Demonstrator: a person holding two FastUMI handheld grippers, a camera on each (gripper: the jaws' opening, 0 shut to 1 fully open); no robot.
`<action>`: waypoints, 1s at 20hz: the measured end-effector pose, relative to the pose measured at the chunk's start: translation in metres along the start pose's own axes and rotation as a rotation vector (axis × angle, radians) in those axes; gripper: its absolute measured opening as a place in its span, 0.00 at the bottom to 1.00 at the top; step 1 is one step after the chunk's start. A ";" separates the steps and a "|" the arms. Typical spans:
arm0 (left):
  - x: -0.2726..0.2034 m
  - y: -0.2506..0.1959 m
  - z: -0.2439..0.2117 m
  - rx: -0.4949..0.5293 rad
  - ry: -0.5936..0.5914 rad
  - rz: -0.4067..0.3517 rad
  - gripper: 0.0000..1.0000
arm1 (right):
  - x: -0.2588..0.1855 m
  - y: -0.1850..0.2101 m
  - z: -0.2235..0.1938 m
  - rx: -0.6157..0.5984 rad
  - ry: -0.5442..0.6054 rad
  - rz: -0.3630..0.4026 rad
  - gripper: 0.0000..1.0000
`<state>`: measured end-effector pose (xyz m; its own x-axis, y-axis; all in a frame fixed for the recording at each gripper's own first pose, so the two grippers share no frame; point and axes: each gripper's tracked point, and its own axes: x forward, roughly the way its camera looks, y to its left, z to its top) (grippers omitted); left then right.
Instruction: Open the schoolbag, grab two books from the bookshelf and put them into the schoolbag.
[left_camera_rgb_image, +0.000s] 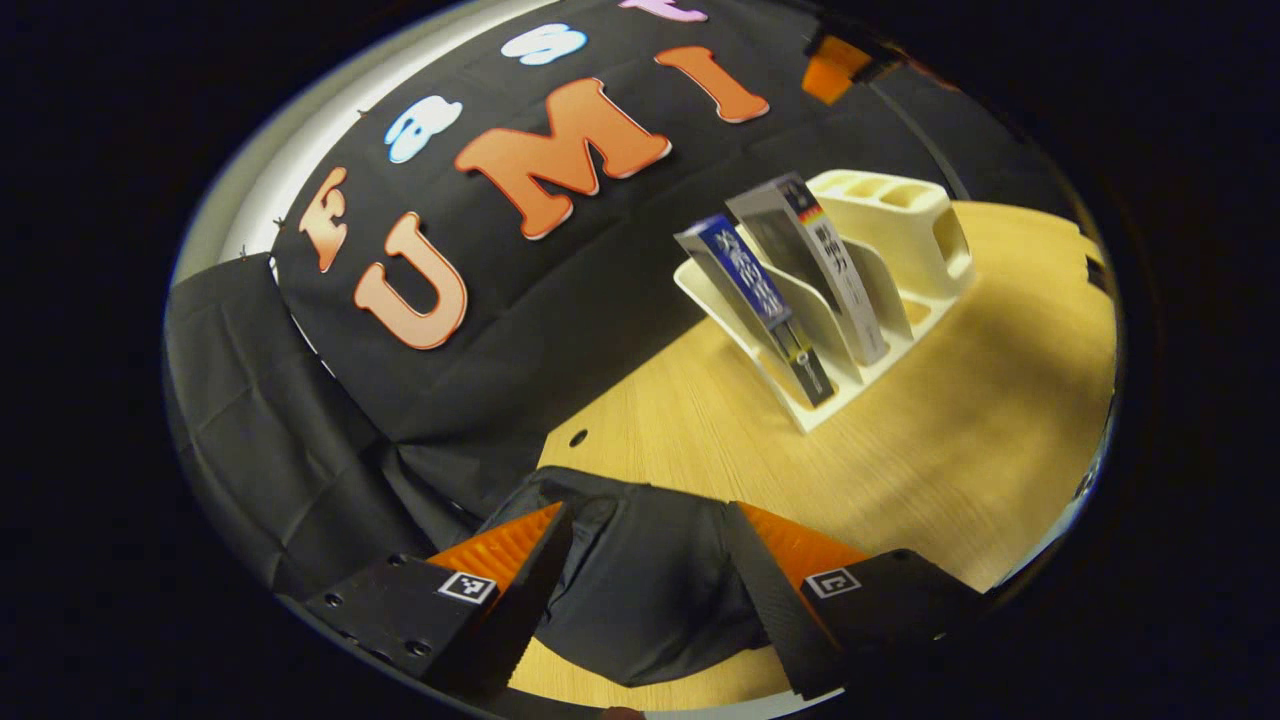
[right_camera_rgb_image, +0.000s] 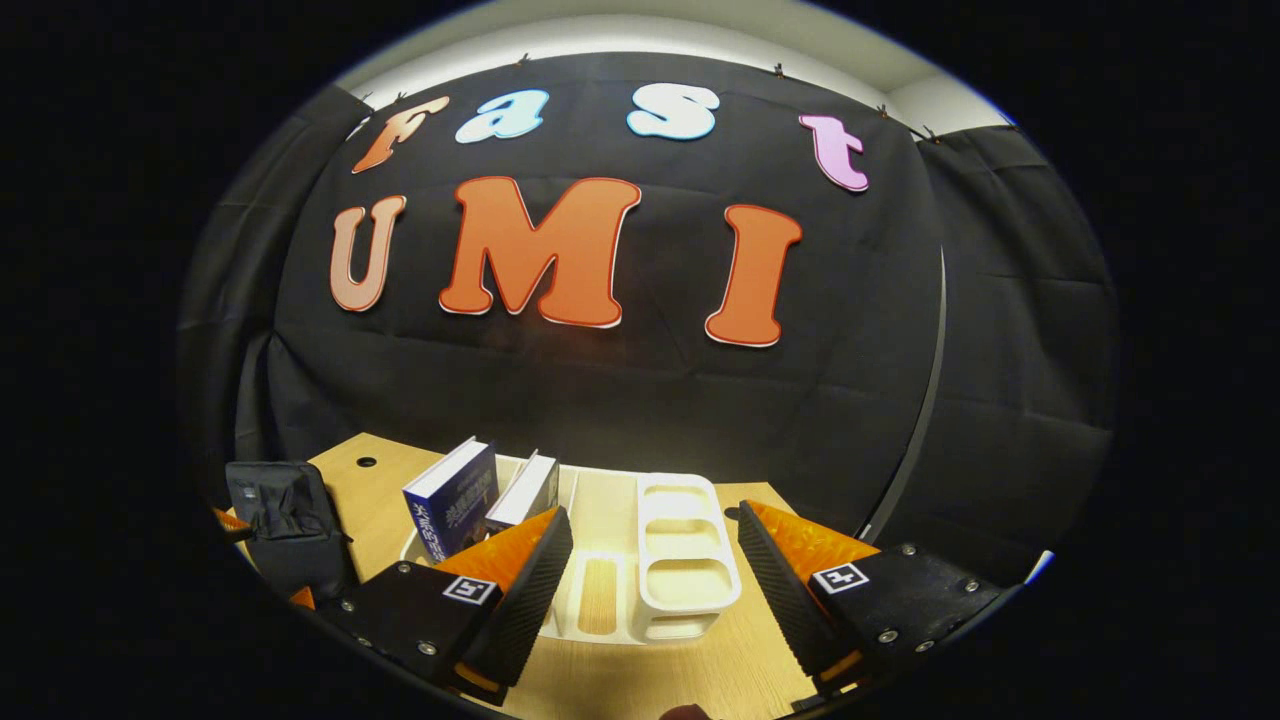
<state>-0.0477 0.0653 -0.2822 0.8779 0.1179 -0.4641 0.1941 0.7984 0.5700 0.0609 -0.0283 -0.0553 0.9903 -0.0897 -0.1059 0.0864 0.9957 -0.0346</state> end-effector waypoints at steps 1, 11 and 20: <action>0.002 -0.005 -0.012 0.017 0.035 0.000 0.96 | 0.004 -0.003 -0.003 0.002 0.007 0.001 0.99; 0.012 -0.007 -0.082 0.186 0.234 0.051 0.98 | 0.023 -0.021 -0.010 0.018 0.016 0.020 0.98; 0.027 0.000 -0.078 0.222 0.265 0.088 0.96 | 0.023 -0.031 -0.010 0.028 0.001 0.047 0.98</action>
<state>-0.0583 0.1143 -0.3478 0.7570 0.3532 -0.5497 0.2384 0.6340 0.7356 0.0800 -0.0617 -0.0671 0.9933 -0.0423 -0.1076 0.0424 0.9991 -0.0014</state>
